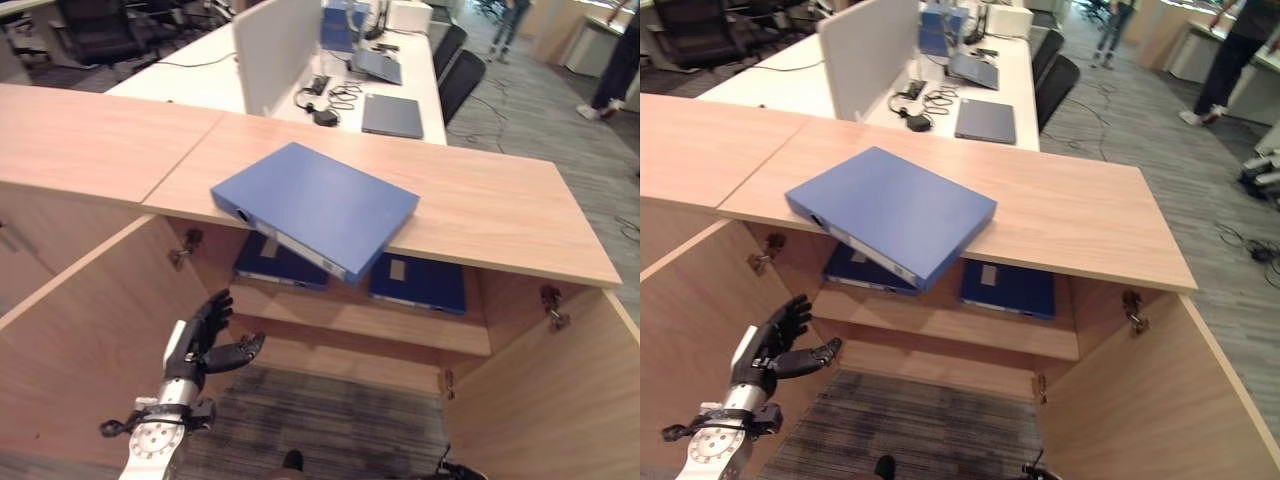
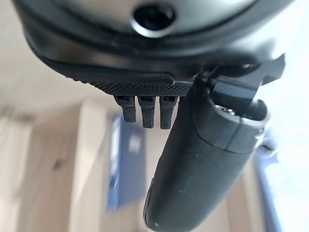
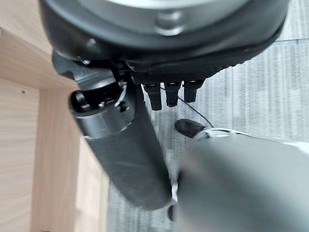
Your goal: Put the empty folder in the office cabinet
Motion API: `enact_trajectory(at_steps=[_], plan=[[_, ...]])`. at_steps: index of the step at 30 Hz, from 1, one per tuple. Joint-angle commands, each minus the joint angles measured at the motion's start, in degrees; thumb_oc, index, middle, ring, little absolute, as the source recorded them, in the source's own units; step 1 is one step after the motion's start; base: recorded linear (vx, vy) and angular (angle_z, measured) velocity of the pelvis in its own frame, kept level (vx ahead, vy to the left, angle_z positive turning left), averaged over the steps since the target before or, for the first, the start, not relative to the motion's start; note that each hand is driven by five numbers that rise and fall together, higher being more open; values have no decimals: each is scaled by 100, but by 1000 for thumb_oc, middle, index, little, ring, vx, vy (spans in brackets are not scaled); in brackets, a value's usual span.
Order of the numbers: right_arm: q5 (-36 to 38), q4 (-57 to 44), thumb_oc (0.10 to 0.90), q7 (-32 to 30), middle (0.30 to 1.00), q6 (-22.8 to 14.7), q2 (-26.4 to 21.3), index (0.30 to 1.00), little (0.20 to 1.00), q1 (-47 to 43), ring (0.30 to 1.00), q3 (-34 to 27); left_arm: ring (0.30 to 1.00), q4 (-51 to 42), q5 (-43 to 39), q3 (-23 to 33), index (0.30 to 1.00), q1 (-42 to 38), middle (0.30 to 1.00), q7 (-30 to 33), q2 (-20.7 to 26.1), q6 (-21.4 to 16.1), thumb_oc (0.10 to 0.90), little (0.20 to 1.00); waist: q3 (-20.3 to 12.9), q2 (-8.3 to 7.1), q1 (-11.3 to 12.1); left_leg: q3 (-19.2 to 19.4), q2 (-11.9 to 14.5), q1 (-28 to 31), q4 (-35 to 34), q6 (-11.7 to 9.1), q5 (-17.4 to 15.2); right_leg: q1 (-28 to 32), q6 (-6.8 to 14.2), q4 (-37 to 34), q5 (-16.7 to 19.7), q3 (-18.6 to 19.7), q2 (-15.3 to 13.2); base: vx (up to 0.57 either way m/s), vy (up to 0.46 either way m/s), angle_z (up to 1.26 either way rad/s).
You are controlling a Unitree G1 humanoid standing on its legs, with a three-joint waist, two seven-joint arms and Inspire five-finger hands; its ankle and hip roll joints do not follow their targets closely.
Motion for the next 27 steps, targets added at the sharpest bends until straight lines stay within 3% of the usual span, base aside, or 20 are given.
enact_trajectory(at_steps=[1,10,15,27], plan=[[112,185,800,-146,900,-173,117,900,900,-400,900,217,900,-1120,1022,469,900,-443,900,775,408,-1045,800,900,-60,-111,103,-36,-107,8,36,71,-686,-280,215,155,-337,118,-14,7,-24,23],[-29,135,800,-425,900,-298,233,900,900,-389,900,502,900,-1576,2326,443,900,-828,900,1845,575,-1209,800,900,-102,-252,98,-91,-113,5,29,52,-726,-285,204,154,-361,75,-13,3,-11,6],[-126,123,800,-518,900,-353,249,900,900,-354,900,601,900,-1800,3056,214,900,-930,900,1830,1063,-1353,800,900,-140,-272,52,-52,-112,41,22,49,-757,-288,206,168,-385,125,2,0,0,0],[-286,-46,800,-536,900,-423,176,900,900,-342,900,798,900,-2032,3684,-396,900,-1122,900,1421,2048,-1633,800,900,-225,-204,-161,25,-108,98,4,52,-793,-306,224,182,-373,248,1,2,5,-3]])
